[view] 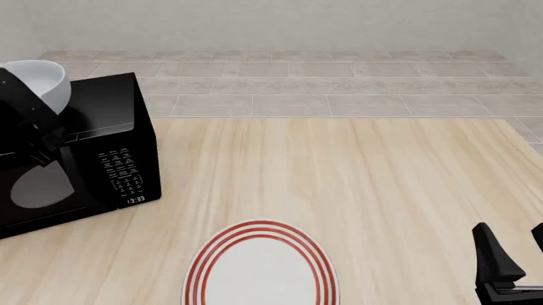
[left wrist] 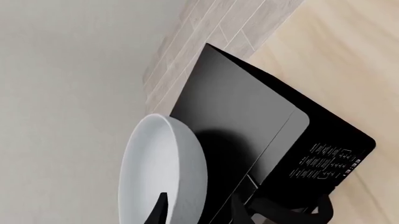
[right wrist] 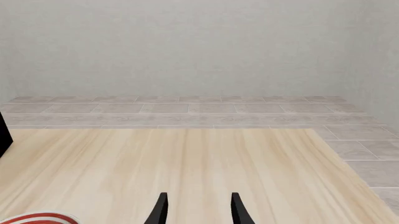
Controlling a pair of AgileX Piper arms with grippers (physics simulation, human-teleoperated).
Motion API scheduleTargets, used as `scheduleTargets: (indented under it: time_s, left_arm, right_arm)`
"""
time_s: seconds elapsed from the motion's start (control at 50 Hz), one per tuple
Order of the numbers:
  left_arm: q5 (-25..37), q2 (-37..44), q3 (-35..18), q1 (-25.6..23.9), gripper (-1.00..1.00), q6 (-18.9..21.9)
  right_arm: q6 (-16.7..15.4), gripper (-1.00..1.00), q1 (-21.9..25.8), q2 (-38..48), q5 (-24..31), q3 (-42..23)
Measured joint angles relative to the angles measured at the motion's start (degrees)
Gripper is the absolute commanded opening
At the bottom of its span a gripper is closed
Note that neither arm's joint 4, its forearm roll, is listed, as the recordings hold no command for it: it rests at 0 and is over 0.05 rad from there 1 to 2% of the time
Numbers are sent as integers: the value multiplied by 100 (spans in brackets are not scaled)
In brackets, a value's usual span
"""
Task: Pick up the white bowl and put it on the plate.
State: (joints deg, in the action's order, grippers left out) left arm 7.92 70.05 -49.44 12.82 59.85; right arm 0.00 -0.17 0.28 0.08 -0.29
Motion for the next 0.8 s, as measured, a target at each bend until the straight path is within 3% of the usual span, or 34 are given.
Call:
scheduleTargets:
  time_s: [0.8]
  left_arm:
    - [-686,518,31,374,100,86]
  right_arm:
    - [0,100,0,0,0,0]
